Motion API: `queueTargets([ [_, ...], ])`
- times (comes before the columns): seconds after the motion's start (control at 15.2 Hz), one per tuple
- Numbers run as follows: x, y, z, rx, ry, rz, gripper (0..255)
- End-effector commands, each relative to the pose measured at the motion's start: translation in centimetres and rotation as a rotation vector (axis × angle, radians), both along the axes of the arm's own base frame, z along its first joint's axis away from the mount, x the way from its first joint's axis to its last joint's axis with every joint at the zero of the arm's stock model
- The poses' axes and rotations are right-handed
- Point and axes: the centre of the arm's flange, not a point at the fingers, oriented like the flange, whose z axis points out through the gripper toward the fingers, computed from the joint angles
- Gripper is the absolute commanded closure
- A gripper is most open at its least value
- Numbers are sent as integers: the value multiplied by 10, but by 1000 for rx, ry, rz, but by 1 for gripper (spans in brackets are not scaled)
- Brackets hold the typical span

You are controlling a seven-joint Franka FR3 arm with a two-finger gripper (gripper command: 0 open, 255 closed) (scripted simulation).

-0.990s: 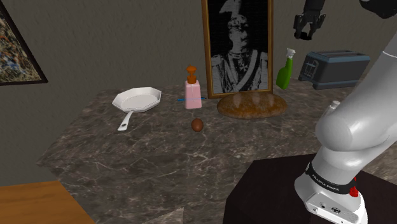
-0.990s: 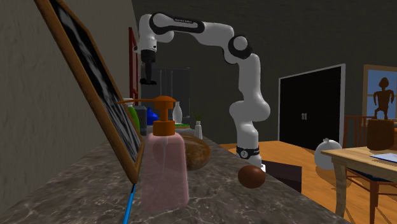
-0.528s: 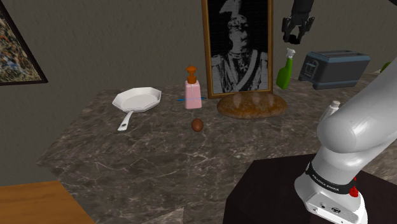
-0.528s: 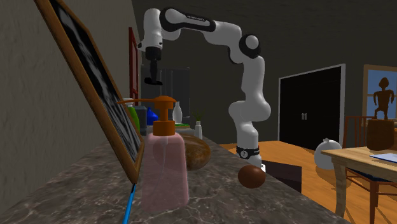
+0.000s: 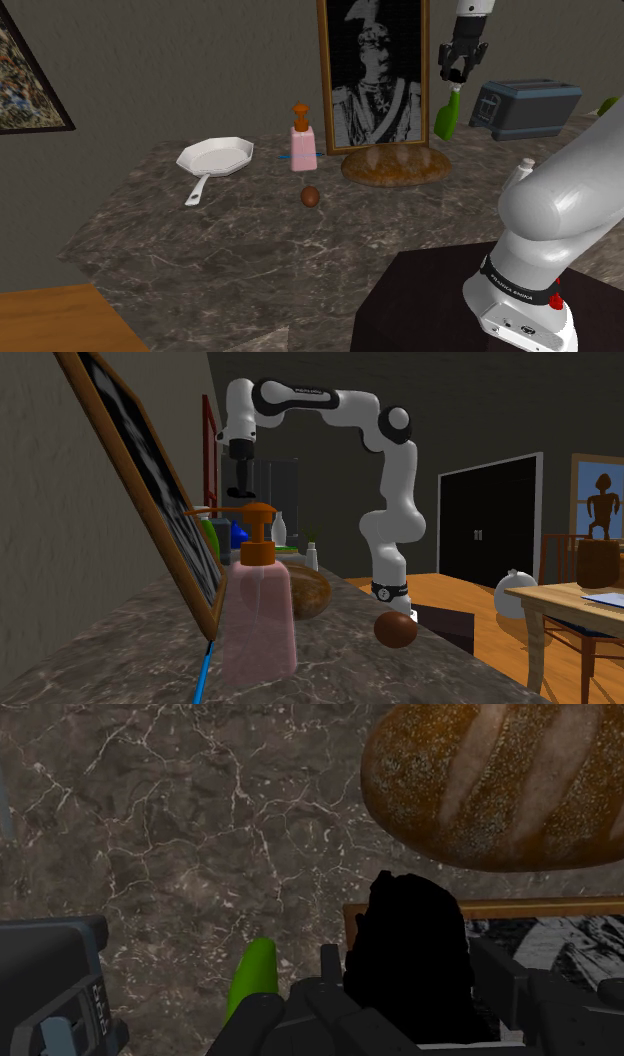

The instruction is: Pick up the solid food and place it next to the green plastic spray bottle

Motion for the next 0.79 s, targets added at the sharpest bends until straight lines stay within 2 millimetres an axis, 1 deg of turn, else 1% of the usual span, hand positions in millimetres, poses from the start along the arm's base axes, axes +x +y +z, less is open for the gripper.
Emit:
queueTargets([
  [0.0,-1,0,-11,0,-1,0,255],
  [0.73,-1,0,-69,0,-1,0,255],
])
